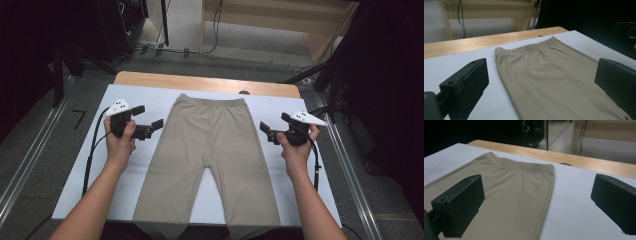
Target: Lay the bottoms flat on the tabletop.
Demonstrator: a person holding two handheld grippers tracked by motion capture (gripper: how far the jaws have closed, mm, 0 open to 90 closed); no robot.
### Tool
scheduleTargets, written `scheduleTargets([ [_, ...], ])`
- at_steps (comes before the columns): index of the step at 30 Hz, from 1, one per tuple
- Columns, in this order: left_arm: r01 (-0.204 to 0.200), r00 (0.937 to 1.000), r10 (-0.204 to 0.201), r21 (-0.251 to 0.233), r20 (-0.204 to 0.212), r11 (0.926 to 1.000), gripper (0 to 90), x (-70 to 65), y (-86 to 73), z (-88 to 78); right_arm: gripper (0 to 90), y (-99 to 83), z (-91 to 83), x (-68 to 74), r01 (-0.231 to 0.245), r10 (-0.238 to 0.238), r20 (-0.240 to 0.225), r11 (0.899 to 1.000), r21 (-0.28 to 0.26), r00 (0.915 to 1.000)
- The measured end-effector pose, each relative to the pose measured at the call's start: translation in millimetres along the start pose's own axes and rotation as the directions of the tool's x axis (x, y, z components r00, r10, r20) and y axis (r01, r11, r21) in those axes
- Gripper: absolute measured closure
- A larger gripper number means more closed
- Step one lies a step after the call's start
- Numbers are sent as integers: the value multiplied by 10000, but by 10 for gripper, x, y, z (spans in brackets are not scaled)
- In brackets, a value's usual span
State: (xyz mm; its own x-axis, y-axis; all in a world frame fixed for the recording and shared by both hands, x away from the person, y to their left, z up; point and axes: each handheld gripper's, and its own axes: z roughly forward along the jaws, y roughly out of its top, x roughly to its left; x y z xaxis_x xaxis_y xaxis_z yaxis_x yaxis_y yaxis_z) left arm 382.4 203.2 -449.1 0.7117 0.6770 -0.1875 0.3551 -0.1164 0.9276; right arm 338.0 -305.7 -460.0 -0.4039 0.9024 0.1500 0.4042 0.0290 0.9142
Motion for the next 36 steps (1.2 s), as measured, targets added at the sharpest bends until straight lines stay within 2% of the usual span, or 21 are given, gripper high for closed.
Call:
scheduleTargets([
  [5, 56, 10000, -57, -209, -19, 9998, 0, -95, -171, -305, 0, -151, -302, 28, 75, -75, -14, 9999, -90, 10000],
  [11, -51, 9999, 47, -357, -96, 9993, 0, -196, -335, -639, 0, -324, -630, 39, 176, -173, 216, 9998, -112, 9996],
  [15, -212, 9997, 206, -452, -140, 9988, 0, -241, -415, -801, 0, -444, -831, 28, 118, -111, 335, 9997, -216, 9994],
  [17, -49, 10000, 45, -525, -83, 9986, 0, -253, -473, -880, 0, -507, -934, 11, 136, -122, 508, 9996, -259, 9986],
  [20, -323, 9994, 318, -341, -165, 9989, 0, -298, -523, -960, 0, -621, -1100, -33, -67, 88, 613, 9994, -351, 9981],
  [22, -518, 9985, 512, -342, -171, 9981, 0, -341, -531, -1023, 0, -681, -1177, -54, -186, 208, 615, 9991, -374, 9979],
  [26, -632, 9978, 620, -539, -235, 9965, 0, -395, -542, -1167, 0, -818, -1334, -87, -292, 323, 728, 9987, -425, 9968],
  [28, -631, 9977, 612, -681, -290, 9957, 0, -419, -567, -1226, 0, -883, -1387, -92, -267, 297, 813, 9990, -371, 9962],
  [30, -428, 9989, 413, -760, -205, 9962, 0, -421, -617, -1277, 0, -941, -1431, -97, -265, 294, 888, 9991, -333, 9956],
  [35, -657, 9964, 627, -527, -577, 9964, 0, -416, -773, -1390, 0, -1099, -1525, -115, -425, 445, 981, 9988, -223, 9942],
  [36, -570, 9970, 540, -539, -555, 9969, 0, -405, -799, -1405, 0, -1128, -1540, -113, -435, 452, 983, 9989, -196, 9941],
])
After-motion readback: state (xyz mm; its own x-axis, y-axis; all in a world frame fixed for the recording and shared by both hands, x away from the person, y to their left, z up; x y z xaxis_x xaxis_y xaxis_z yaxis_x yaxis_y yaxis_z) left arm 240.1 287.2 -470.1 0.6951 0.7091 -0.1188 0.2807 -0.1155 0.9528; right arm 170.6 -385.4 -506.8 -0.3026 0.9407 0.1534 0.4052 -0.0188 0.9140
